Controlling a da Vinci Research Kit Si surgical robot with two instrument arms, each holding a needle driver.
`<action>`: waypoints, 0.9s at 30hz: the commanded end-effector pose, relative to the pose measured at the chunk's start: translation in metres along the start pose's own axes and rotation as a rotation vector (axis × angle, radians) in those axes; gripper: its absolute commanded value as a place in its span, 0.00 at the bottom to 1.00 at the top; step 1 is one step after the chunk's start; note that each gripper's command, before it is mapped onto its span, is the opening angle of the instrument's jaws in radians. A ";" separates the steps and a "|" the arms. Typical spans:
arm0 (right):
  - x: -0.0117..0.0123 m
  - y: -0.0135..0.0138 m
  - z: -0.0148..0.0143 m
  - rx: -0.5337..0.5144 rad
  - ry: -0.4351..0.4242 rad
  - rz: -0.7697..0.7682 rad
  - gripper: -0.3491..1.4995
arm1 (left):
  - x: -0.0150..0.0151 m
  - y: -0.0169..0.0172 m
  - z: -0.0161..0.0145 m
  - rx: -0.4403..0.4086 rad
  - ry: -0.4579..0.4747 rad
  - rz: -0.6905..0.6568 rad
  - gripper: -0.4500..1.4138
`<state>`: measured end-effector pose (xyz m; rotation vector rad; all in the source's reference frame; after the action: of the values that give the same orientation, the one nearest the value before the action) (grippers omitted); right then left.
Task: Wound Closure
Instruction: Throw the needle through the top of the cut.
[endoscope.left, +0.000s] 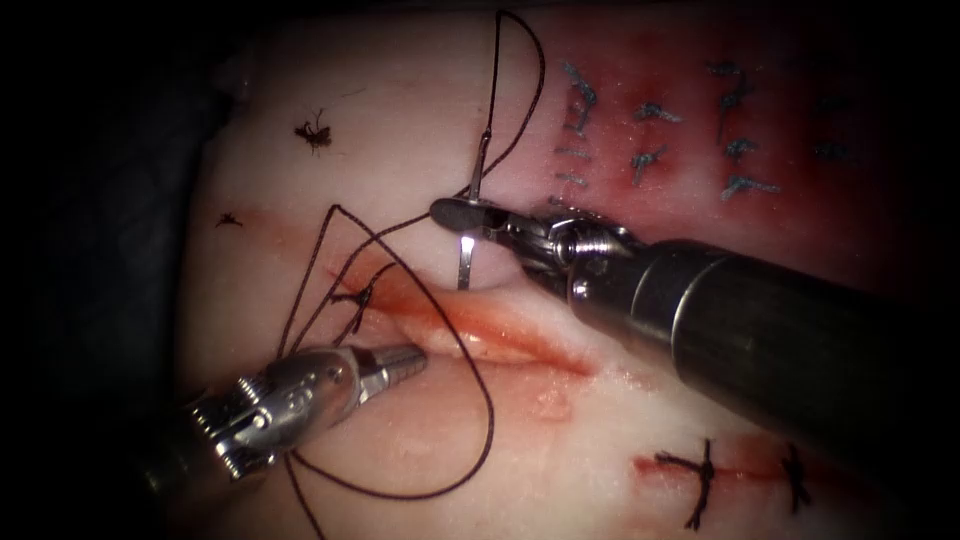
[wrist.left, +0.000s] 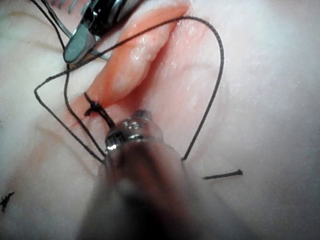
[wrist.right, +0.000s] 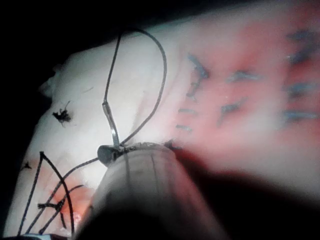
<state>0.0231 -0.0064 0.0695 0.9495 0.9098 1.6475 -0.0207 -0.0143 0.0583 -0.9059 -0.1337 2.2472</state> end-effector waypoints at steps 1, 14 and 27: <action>0.0002 0.0000 0.0007 -0.002 -0.004 0.001 0.00 | 0.0002 -0.0002 0.0008 0.000 0.002 0.001 0.05; -0.0012 -0.0010 0.0005 -0.071 -0.018 0.000 0.00 | 0.0004 -0.0003 0.0006 -0.002 0.001 -0.002 0.05; -0.0014 -0.0015 -0.0005 -0.145 -0.005 0.002 0.00 | 0.0006 -0.0004 0.0006 -0.002 0.000 0.002 0.05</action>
<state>0.0229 -0.0079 0.0673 0.8537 0.7724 1.6900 -0.0206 -0.0139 0.0580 -0.9059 -0.1358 2.2540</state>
